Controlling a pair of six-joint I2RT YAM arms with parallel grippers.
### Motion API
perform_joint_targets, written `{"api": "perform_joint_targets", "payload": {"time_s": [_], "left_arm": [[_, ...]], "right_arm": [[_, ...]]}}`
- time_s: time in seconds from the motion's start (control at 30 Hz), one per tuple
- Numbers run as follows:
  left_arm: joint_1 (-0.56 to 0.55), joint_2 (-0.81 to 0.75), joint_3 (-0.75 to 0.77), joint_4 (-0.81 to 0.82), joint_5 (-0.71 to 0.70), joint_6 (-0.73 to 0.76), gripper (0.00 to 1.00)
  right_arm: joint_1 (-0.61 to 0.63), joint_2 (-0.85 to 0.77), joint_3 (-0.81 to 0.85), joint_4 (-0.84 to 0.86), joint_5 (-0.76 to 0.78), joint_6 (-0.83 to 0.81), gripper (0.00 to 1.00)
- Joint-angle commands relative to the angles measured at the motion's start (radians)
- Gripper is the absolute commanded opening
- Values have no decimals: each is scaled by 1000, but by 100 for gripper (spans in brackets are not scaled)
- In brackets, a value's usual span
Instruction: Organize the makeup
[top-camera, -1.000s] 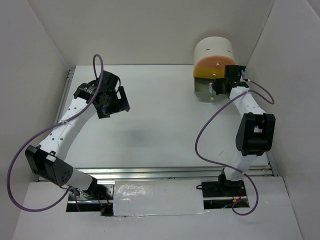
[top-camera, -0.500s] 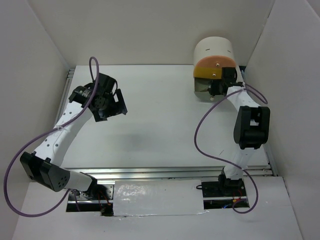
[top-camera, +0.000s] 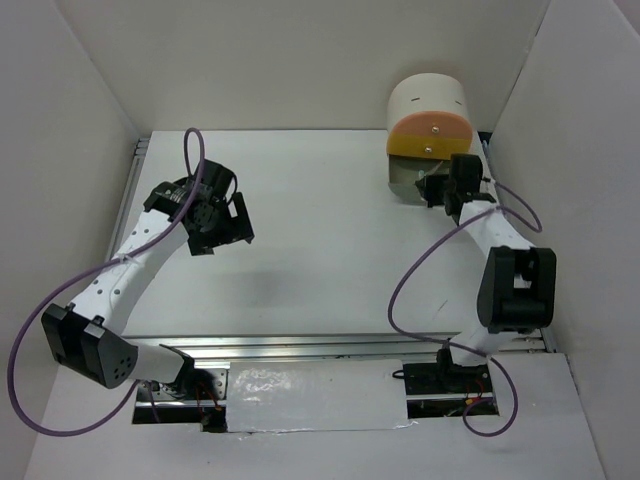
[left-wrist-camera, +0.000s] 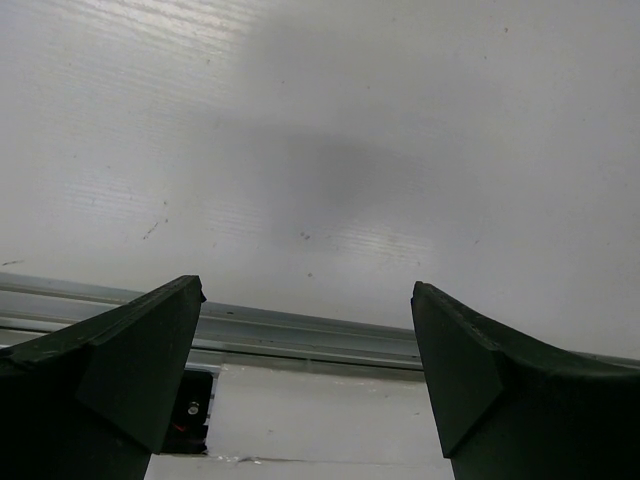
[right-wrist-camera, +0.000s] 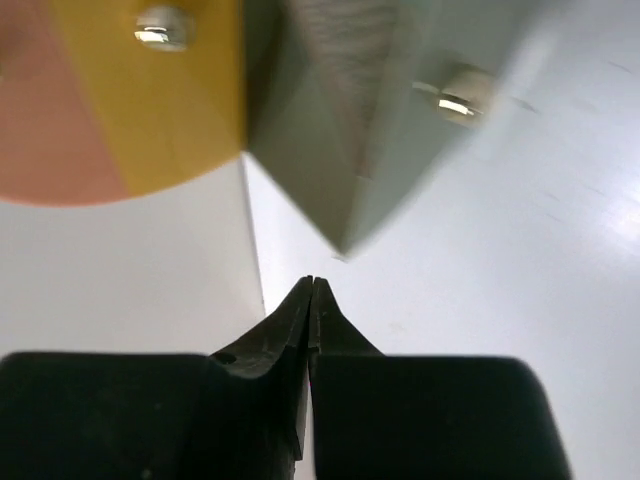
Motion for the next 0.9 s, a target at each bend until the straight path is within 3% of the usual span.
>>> {"api": "perform_joint_targets", "payload": {"time_s": [0.0, 0.1, 0.27, 0.5, 0.73, 0.8, 0.87], "left_arm": [[4, -43, -26, 25, 3, 7, 99], [5, -44, -44, 39, 13, 10, 99], [4, -37, -52, 38, 10, 16, 99], [5, -35, -35, 24, -2, 17, 99], [5, -43, -56, 30, 0, 4, 99], [5, -46, -64, 33, 0, 0, 99], [5, -49, -75, 35, 0, -2, 99]], "right_arm": [[-7, -147, -212, 73, 45, 48, 0], [-28, -172, -309, 84, 105, 62, 0], [-71, -46, -227, 21, 86, -7, 0], [-96, -44, -233, 247, -47, -89, 0], [-101, 46, -21, 150, -52, -165, 0], [-105, 104, 52, 101, -55, -184, 10], [-119, 164, 118, 61, -119, -199, 13]]}}
